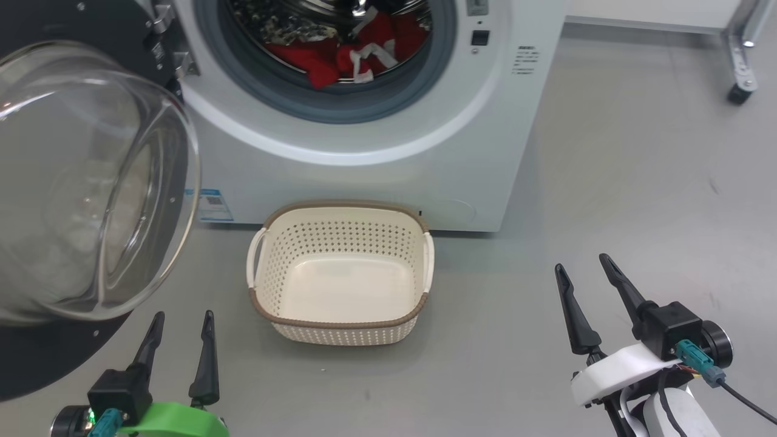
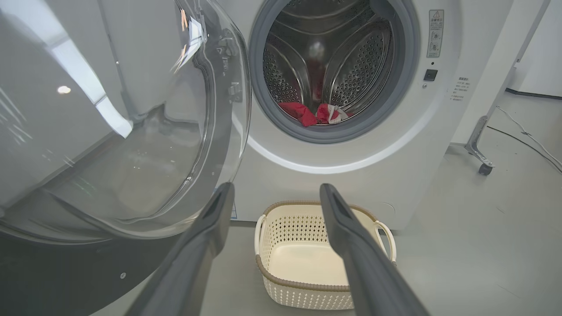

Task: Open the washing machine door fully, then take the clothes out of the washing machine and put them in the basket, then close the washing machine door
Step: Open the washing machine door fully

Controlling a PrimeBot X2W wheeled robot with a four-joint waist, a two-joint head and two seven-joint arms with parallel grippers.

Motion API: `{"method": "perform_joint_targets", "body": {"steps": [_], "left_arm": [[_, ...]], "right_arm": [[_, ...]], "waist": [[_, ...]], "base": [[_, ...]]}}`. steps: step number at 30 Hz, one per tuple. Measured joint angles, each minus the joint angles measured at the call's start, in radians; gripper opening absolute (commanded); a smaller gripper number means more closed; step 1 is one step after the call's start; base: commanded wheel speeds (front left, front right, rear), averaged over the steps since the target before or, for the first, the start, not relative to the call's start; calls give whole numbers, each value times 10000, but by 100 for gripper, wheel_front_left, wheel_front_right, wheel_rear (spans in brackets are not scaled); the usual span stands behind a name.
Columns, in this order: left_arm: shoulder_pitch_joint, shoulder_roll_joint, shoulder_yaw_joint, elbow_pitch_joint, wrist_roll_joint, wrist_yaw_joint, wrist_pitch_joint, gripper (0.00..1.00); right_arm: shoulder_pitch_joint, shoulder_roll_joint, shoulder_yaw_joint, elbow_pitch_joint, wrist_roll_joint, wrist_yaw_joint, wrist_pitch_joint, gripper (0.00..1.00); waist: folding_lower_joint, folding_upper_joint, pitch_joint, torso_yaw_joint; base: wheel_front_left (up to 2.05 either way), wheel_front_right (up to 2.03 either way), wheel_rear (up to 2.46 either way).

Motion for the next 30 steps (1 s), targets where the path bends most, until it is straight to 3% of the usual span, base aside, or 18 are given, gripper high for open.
{"method": "perform_joint_targets", "body": {"steps": [15,30], "left_arm": [[314,38,-105,-52,31,54,217,100],[327,25,-207,-174,107,144,370,100]], "right_arm": [[428,15,-4,10,376,-104,0,100],[453,15,44,-58,443,-109,0,100]], "waist": [[0,0,-395,-1254],[0,0,-487,-1413]], "base": [[0,0,0],[0,0,0]]}}
